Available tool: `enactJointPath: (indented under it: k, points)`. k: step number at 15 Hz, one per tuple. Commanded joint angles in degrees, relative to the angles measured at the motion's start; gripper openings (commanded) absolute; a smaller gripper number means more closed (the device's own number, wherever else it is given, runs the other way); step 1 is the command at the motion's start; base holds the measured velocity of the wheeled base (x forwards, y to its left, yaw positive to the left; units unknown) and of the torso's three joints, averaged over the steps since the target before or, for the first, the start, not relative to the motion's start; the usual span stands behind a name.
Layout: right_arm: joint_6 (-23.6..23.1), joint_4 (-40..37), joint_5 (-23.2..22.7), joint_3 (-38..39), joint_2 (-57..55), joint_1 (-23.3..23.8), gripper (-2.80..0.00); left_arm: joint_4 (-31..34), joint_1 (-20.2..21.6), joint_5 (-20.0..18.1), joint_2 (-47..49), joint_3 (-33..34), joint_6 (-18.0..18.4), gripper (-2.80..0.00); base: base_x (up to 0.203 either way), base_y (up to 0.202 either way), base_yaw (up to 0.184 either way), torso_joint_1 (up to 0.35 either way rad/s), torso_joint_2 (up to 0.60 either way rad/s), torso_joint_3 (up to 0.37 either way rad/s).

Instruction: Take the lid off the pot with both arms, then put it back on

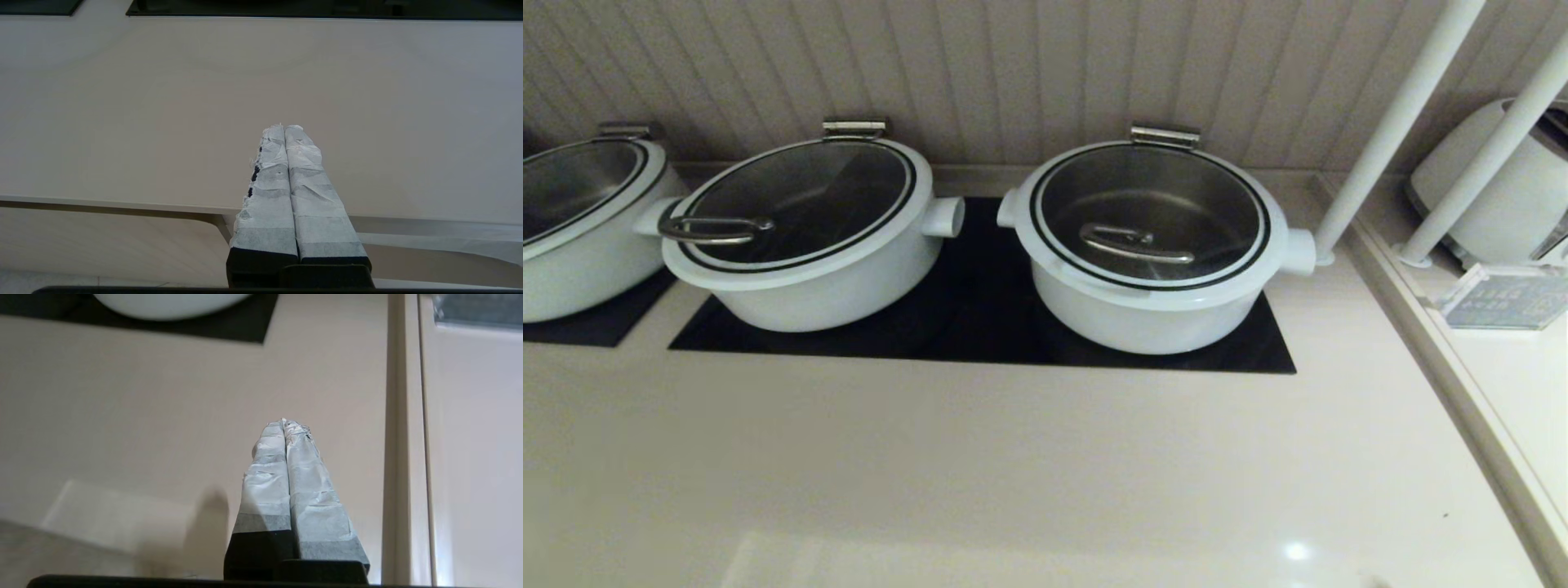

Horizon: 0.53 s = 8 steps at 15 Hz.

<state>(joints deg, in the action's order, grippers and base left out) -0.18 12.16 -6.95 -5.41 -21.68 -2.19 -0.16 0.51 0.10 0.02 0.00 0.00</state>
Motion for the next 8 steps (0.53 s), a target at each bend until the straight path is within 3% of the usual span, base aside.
enactJointPath:
  k: [1, 3, 6, 8]
  points:
    - [-0.1, -0.5, 0.5, 4.0, 9.6, 1.2, -2.80, 0.0, 0.0, 0.0, 0.0, 0.0, 0.0, -2.80, 0.000, 0.000, 0.000, 0.000, 0.00, 0.000]
    - [-1.0, -6.0, 5.2, 5.2, 13.9, 2.6, -2.80, 0.0, 0.0, 0.0, 0.0, 0.0, 0.0, -2.80, 0.000, 0.000, 0.000, 0.000, 0.00, 0.000]
    - [-2.6, -14.1, 6.0, 4.6, 21.4, 2.6, -2.80, 0.0, 0.0, 0.1, 0.0, 0.0, 0.0, -2.80, 0.000, 0.000, 0.000, 0.000, 0.00, 0.000]
    - [-2.4, -11.9, 6.1, 5.4, 21.7, 2.5, -2.80, 0.0, 0.0, 0.1, 0.0, 0.0, 0.0, -2.80, 0.000, 0.000, 0.000, 0.000, 0.00, 0.000]
